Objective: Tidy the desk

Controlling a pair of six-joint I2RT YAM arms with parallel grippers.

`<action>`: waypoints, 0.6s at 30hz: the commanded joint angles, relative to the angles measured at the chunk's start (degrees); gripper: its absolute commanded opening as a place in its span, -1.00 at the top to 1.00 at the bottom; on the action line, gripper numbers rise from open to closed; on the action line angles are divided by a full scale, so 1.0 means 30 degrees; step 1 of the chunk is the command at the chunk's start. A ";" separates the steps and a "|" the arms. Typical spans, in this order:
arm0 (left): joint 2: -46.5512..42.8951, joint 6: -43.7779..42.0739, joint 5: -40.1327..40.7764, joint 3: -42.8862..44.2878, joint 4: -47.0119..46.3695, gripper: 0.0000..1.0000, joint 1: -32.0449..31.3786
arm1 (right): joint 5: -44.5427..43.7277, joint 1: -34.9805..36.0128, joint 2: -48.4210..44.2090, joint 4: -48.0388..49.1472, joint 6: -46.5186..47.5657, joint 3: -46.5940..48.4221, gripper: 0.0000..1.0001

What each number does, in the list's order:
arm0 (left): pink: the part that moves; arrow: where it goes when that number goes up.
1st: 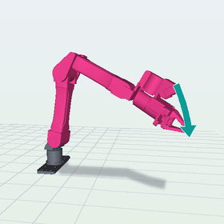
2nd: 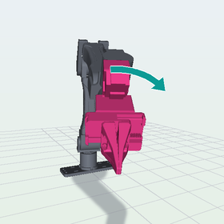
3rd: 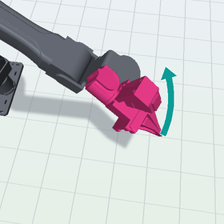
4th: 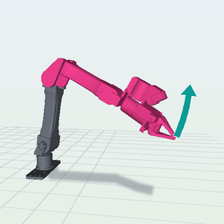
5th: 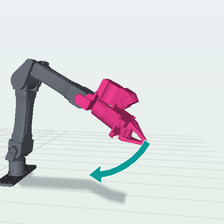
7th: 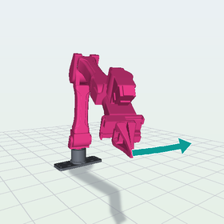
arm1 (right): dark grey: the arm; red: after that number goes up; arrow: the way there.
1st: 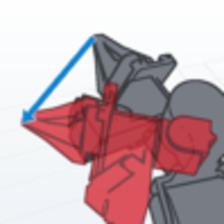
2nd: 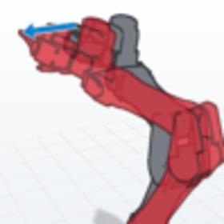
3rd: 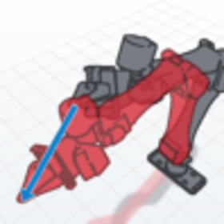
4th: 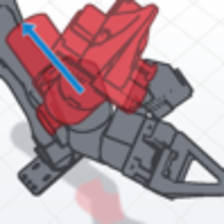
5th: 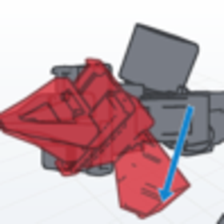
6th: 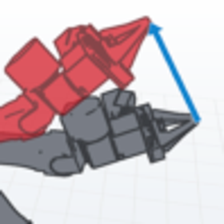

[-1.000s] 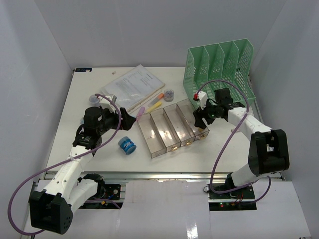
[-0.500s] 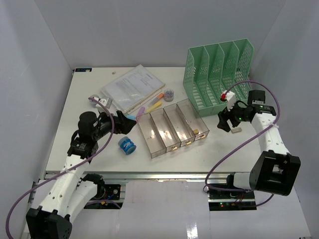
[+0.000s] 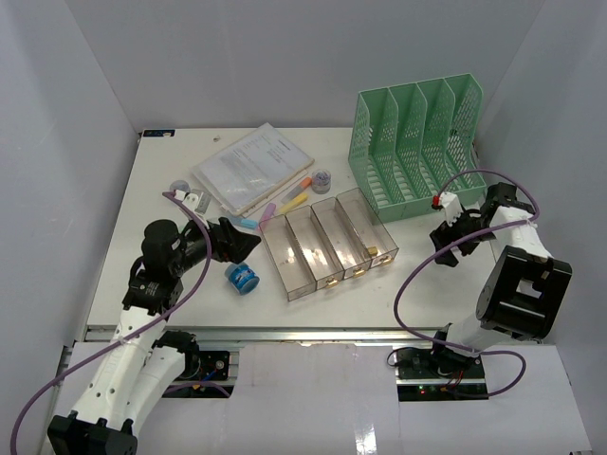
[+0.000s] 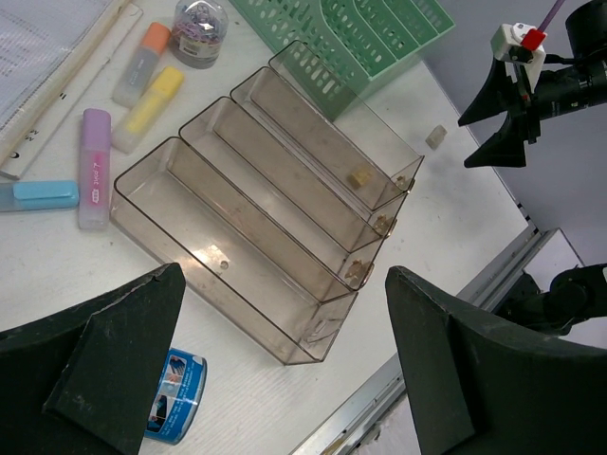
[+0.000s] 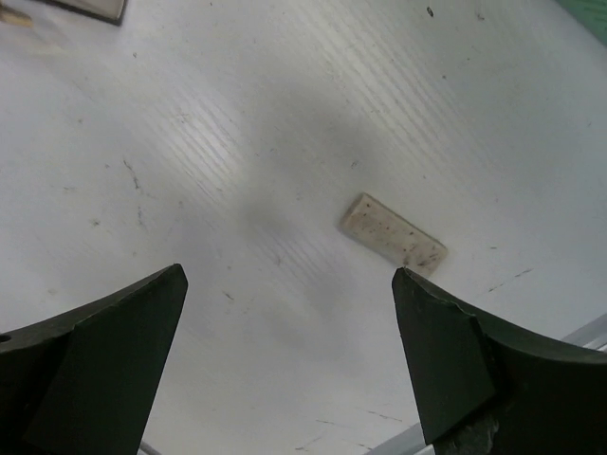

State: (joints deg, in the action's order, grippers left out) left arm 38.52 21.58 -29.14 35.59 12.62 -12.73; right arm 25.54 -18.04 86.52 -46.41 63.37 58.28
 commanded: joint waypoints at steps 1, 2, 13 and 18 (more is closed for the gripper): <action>0.0050 0.0201 -0.0775 -0.0026 -0.0106 -0.96 0.0340 | -0.0738 -0.0079 0.0359 -0.0719 0.6149 0.0689 -0.91; 0.0061 0.0217 -0.0775 -0.0063 -0.0106 -0.96 0.0428 | -0.1036 -0.0079 0.0669 -0.0828 0.6942 0.0827 -0.90; 0.0507 0.0050 0.0076 -0.0292 -0.0164 -0.96 0.0669 | -0.2706 -0.0079 0.2867 -0.0105 1.1937 0.1572 -0.83; 0.0722 -0.0075 0.0888 -0.0322 -0.0164 -0.96 0.0669 | -0.2740 -0.0079 0.4140 -0.0144 1.3080 0.2395 -0.79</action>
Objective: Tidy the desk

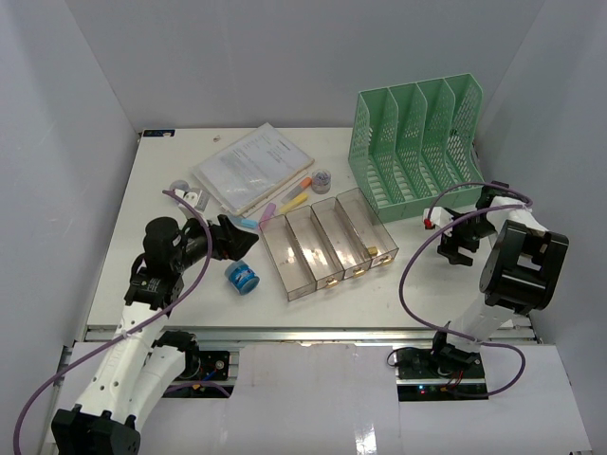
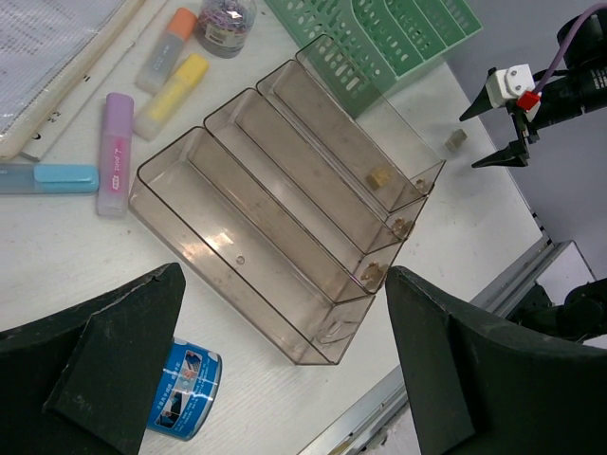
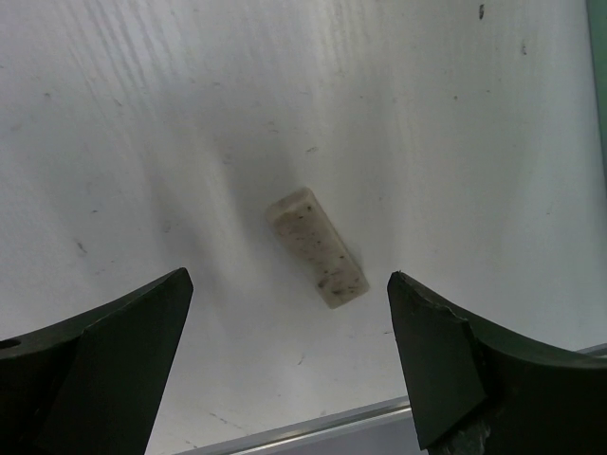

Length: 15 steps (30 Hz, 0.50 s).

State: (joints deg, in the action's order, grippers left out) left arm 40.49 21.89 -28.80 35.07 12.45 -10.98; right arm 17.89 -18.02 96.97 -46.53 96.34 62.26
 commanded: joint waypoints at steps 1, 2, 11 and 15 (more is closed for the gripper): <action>0.0139 -0.0270 0.0992 -0.0170 -0.0083 -0.96 0.0087 | -0.0146 -0.0087 0.0944 -0.0130 0.2199 0.1235 -0.77; 0.0200 -0.0337 0.1218 -0.0176 -0.0120 -0.96 0.0087 | -0.0019 -0.0087 0.1202 -0.0279 0.2310 0.1377 -0.76; 0.0530 -0.0580 0.2144 -0.0315 -0.0194 -0.96 0.0087 | 0.0277 0.0001 0.2948 -0.0836 0.3095 0.1957 -0.50; 0.0735 -0.0646 0.2189 -0.0319 -0.0303 -0.96 0.0087 | 0.0423 0.0030 0.3219 -0.1015 0.3162 0.1926 -0.33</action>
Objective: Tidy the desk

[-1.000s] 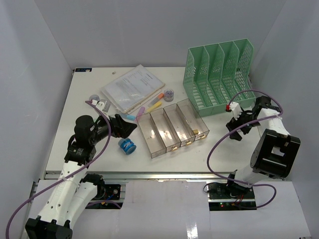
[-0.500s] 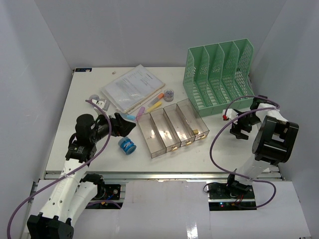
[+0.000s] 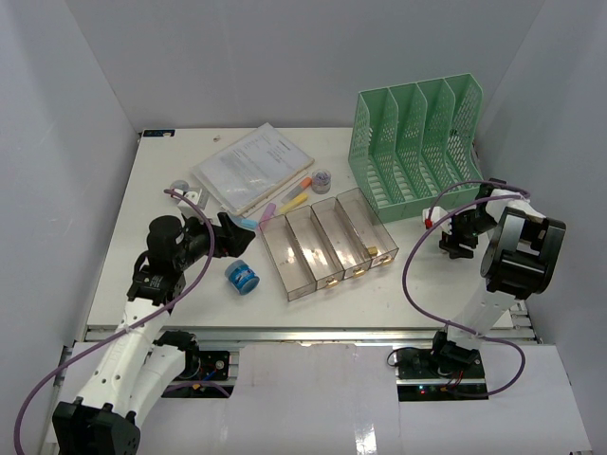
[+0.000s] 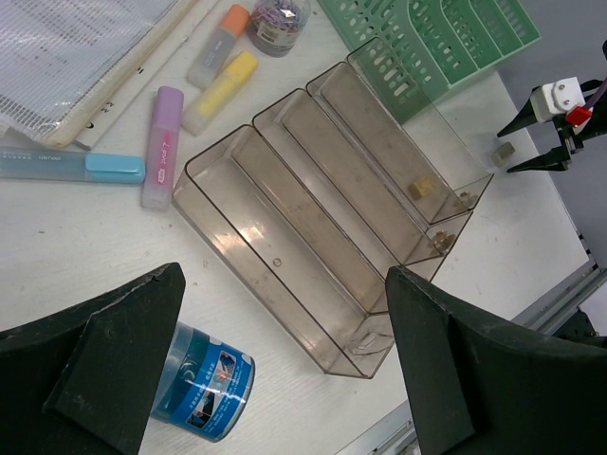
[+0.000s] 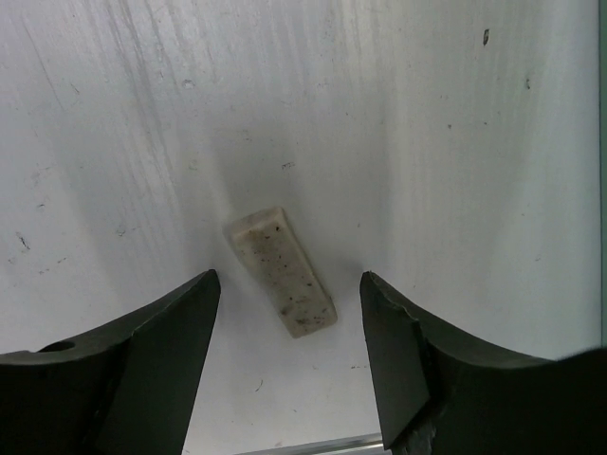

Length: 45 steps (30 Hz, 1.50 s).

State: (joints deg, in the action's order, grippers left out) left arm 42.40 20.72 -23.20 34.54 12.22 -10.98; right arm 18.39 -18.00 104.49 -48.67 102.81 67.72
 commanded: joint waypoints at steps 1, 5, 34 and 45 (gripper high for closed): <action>0.0178 -0.0274 0.0265 -0.0127 -0.0252 -0.96 0.0105 | 0.0349 0.0042 0.0708 -0.0354 0.1004 0.0010 -0.28; 0.0308 -0.0285 0.0087 -0.0145 -0.0349 -0.96 0.0087 | 0.0746 0.0082 0.0478 -0.0300 0.0977 -0.0653 0.02; 0.0169 -0.0167 -0.1290 -0.0350 -0.0984 -0.96 0.0110 | 0.7958 0.8839 -0.9031 0.6293 -2.1965 -0.2067 0.78; 0.0276 -0.0138 -0.2098 -0.0524 -0.1489 -0.96 0.0058 | 0.4442 1.0948 -0.5720 1.0467 -2.6753 -0.1914 0.45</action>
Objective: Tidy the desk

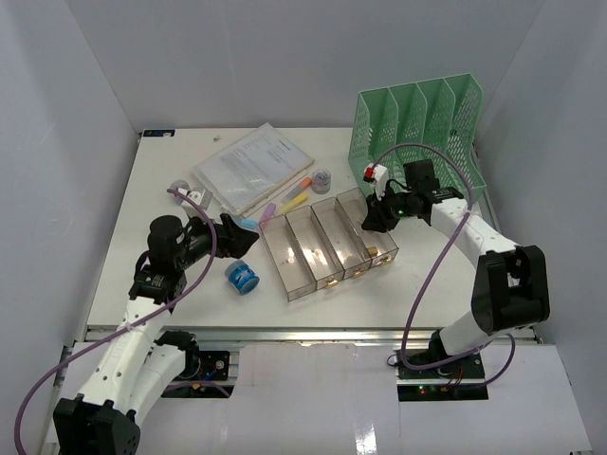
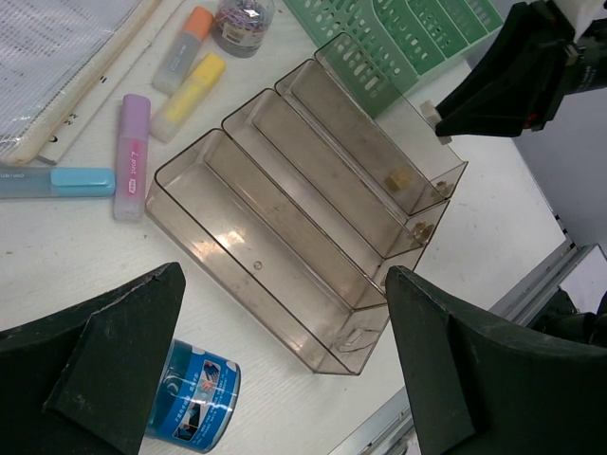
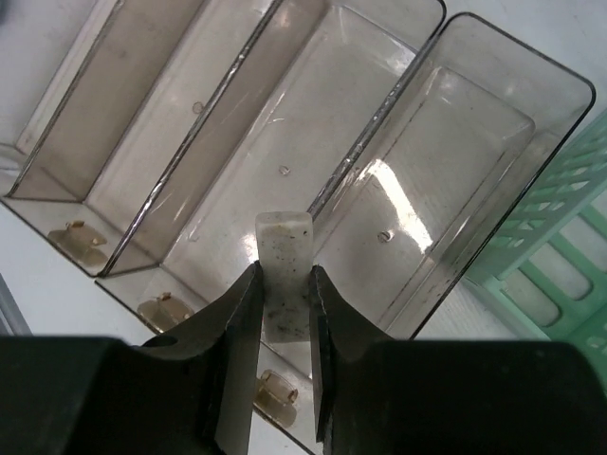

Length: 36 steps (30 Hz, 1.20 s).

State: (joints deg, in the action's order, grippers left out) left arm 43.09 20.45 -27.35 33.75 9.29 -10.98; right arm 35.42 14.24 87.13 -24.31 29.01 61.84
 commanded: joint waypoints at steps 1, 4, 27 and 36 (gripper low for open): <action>0.0142 -0.0048 -0.0751 -0.0265 -0.0541 -0.96 0.0058 | -0.1399 0.0203 0.0169 0.2666 -0.2239 -0.0219 0.36; 0.0431 0.0020 -0.1048 -0.0265 -0.0674 -0.96 0.0042 | -0.1984 0.0203 0.0311 0.2870 -0.2232 -0.0399 0.07; 1.4636 0.1618 0.4681 1.2240 0.0280 -0.79 -0.5366 | 0.7055 -0.5405 -0.7887 0.2058 0.0203 -0.5120 -0.47; 2.3124 0.0143 0.8660 2.2145 0.3933 -0.96 -0.7195 | 0.8231 -0.6310 -0.7673 0.1551 -0.0187 -0.5126 -0.46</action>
State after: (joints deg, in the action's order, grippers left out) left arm 107.13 23.57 -8.99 91.31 14.88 -31.11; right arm 56.14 -3.95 64.66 -19.45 28.86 46.15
